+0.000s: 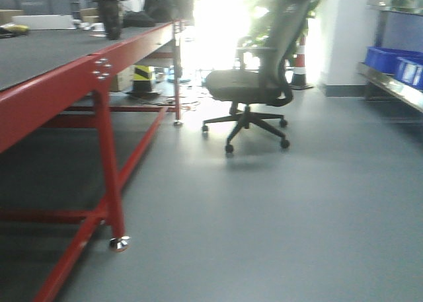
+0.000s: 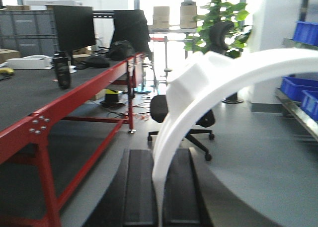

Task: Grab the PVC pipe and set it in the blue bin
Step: 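Drive the base away from the table toward the shelf of blue bins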

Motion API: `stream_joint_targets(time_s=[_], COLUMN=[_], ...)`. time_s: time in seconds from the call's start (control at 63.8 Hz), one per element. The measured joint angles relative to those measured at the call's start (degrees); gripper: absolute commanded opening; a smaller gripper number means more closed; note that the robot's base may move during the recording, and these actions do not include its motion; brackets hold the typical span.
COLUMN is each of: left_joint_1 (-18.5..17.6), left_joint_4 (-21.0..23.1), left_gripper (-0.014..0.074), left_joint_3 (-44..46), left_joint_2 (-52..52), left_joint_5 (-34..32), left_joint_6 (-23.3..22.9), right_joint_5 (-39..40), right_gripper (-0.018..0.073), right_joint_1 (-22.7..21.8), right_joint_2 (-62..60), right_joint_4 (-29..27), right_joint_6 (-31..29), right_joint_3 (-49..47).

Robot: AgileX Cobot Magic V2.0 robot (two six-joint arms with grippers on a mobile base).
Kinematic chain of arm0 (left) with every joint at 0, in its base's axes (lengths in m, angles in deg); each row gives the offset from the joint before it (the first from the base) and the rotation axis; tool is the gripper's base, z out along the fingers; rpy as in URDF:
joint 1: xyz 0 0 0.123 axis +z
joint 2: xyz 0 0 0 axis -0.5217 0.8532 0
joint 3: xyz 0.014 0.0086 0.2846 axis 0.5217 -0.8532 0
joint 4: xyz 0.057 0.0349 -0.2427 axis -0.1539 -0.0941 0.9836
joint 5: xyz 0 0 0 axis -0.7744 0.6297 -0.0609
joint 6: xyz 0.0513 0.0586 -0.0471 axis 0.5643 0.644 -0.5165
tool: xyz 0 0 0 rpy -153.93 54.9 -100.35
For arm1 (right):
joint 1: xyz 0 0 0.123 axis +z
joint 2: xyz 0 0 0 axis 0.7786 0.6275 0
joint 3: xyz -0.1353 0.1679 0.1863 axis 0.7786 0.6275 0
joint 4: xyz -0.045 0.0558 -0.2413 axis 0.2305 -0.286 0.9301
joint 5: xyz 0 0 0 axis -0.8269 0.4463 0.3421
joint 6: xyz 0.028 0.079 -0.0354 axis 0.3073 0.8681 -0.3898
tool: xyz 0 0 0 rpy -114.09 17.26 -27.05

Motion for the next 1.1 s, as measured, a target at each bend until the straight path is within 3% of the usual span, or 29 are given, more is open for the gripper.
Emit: stream_joint_targets(time_s=[1.096], left_joint_1=[0.0], left_joint_4=[0.0], left_gripper=[-0.0092], left_joint_3=[0.0], left_joint_2=[0.0], left_joint_5=[0.0], left_joint_6=[0.0], right_joint_5=[0.0], right_gripper=[-0.0168], right_joint_1=[0.0], right_joint_2=[0.0], right_joint_4=[0.0], right_joint_6=[0.0], right_joint_3=[0.0])
